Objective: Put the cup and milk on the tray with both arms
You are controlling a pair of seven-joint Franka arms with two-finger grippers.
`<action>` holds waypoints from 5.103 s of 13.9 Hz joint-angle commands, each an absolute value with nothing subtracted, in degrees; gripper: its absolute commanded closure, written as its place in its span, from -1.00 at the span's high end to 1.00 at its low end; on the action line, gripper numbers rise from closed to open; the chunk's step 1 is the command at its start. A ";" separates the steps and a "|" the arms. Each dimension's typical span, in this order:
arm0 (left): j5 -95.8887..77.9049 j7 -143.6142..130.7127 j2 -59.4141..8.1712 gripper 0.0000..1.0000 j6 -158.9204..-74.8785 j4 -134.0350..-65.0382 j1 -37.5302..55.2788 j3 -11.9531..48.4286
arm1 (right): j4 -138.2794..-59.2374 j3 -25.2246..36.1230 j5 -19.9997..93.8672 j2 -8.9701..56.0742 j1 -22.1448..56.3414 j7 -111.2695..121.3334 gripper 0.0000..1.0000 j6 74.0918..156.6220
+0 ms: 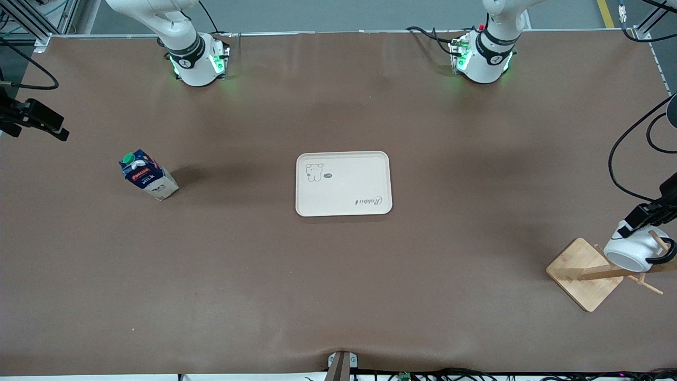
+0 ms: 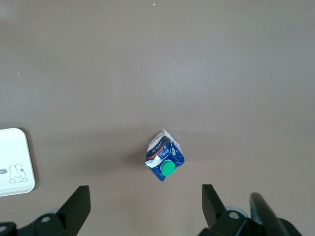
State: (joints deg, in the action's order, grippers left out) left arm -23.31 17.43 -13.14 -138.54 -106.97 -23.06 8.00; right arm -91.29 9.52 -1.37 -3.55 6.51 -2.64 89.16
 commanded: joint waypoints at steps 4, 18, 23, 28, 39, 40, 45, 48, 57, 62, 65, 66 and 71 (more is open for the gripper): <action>-24.87 18.46 -13.10 -0.42 -139.22 -106.70 -22.94 9.14 | -90.70 8.96 -1.76 -3.34 5.80 -3.16 1.00 89.03; -24.08 18.72 -12.83 -1.00 -134.57 -104.77 -20.83 10.28 | -90.70 8.96 -1.76 -3.34 5.80 -3.16 1.00 89.03; -23.99 18.02 -10.82 -1.00 -129.56 -104.68 -20.92 10.20 | -90.70 8.96 -1.76 -3.34 5.80 -3.16 1.00 89.03; -19.69 14.86 -9.23 -1.00 -125.86 -104.41 -20.83 10.37 | -90.70 8.96 -1.76 -3.34 5.71 -3.16 1.00 89.03; -11.25 14.07 -9.58 -1.00 -117.51 -98.09 -20.31 10.98 | -90.70 8.96 -1.67 -2.72 5.45 -3.16 1.00 88.94; -11.16 11.80 -9.41 -1.00 -117.34 -98.17 -20.13 11.68 | -90.79 8.96 -1.76 -2.72 5.19 -3.16 1.00 88.95; -10.90 1.26 -9.58 -1.00 -114.09 -98.17 -18.64 15.64 | -90.79 8.96 -1.67 -2.64 5.01 -3.16 1.00 88.86; -3.36 -8.93 -9.75 -1.00 -112.95 -98.09 -12.85 16.08 | -90.70 8.96 -1.67 -2.64 5.01 -3.16 1.00 88.86; 1.66 -36.36 -18.35 -1.00 -112.76 -95.02 3.85 16.17 | -90.70 8.88 -1.67 -2.64 5.10 -3.25 1.00 88.86; 2.63 -44.11 -25.56 -1.00 -112.76 -91.24 11.85 16.08 | -90.70 8.96 -1.76 -2.55 4.92 -3.34 1.00 88.95; 2.03 -46.58 -29.43 -1.00 -112.76 -89.04 13.97 16.08 | -90.53 8.96 -2.02 -1.50 4.83 -3.43 1.00 90.35; 1.93 -47.37 -30.31 -1.00 -112.76 -89.03 14.67 16.17 | -90.61 8.96 -1.85 0.77 4.92 -3.43 1.00 91.31; 1.67 -52.55 -35.06 -1.00 -112.85 -86.76 19.16 16.08 | -89.12 8.88 -1.76 4.57 5.09 -3.51 1.00 92.99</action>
State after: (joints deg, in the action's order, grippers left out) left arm 1.05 -49.77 -32.42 -113.76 -90.35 17.61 16.28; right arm -90.87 9.48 -1.37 2.91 5.37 -2.67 93.43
